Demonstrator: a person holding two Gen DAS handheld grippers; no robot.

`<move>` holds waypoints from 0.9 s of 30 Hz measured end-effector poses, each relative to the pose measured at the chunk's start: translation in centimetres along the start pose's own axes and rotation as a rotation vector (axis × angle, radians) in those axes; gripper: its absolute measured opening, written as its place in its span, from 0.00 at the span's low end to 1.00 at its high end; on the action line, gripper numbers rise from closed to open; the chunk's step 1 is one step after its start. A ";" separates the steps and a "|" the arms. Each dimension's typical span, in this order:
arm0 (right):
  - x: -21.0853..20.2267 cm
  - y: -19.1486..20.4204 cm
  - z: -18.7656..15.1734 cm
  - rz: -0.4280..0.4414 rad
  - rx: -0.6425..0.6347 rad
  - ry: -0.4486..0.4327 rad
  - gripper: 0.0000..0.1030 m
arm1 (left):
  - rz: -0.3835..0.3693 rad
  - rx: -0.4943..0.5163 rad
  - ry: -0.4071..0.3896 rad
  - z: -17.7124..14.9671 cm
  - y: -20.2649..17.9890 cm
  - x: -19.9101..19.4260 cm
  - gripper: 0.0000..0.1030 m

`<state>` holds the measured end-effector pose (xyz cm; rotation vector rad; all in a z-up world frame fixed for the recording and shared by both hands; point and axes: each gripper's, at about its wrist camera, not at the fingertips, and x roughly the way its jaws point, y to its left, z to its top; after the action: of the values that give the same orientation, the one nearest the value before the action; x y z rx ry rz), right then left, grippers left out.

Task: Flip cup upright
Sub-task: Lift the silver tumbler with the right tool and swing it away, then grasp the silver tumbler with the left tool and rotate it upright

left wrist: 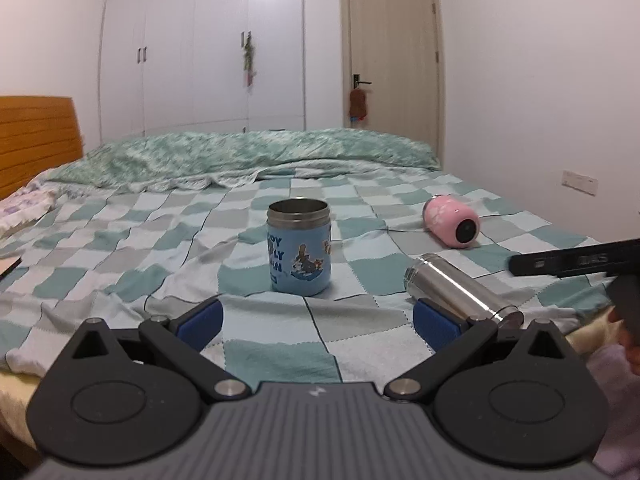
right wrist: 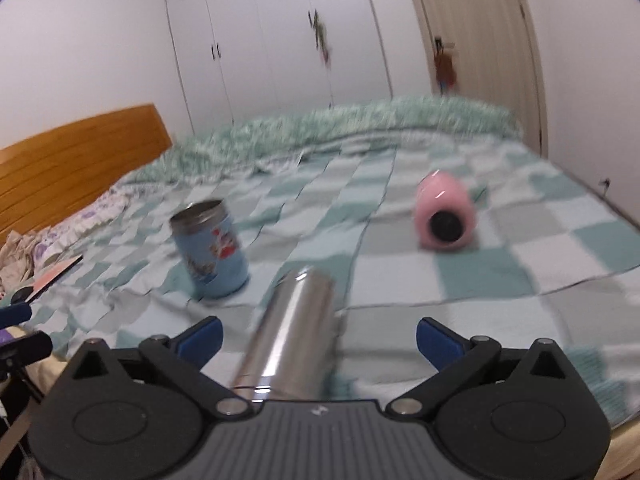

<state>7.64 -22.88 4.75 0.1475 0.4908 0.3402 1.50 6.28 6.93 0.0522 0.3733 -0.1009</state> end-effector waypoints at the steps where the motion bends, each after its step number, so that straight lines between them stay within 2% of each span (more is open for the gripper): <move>1: -0.3 -0.7 0.0 -0.010 -0.009 -0.011 1.00 | -0.005 -0.006 0.005 0.0 -0.2 0.2 1.00; 6: -0.7 -4.4 -0.7 -0.056 -0.024 -0.041 1.00 | -0.021 0.009 0.046 0.2 -2.4 1.9 1.00; 13: 0.8 -7.2 -0.9 -0.090 -0.036 -0.100 1.00 | -0.105 0.040 0.144 2.7 -7.1 6.7 1.00; 18: 2.4 -8.5 -0.5 -0.105 -0.046 -0.121 1.00 | -0.133 -0.010 0.299 4.2 -9.5 12.2 1.00; 26: 4.1 -9.8 -0.6 -0.085 -0.003 -0.107 1.00 | -0.083 -0.088 0.560 4.3 -11.5 20.2 1.00; 27: 4.1 -9.8 -0.6 -0.084 -0.003 -0.107 1.00 | -0.079 -0.098 0.603 4.1 -11.6 21.2 0.97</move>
<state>13.49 -30.56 0.29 0.1411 0.3897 0.2494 21.35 -7.46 2.63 -0.0317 0.9829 -0.1446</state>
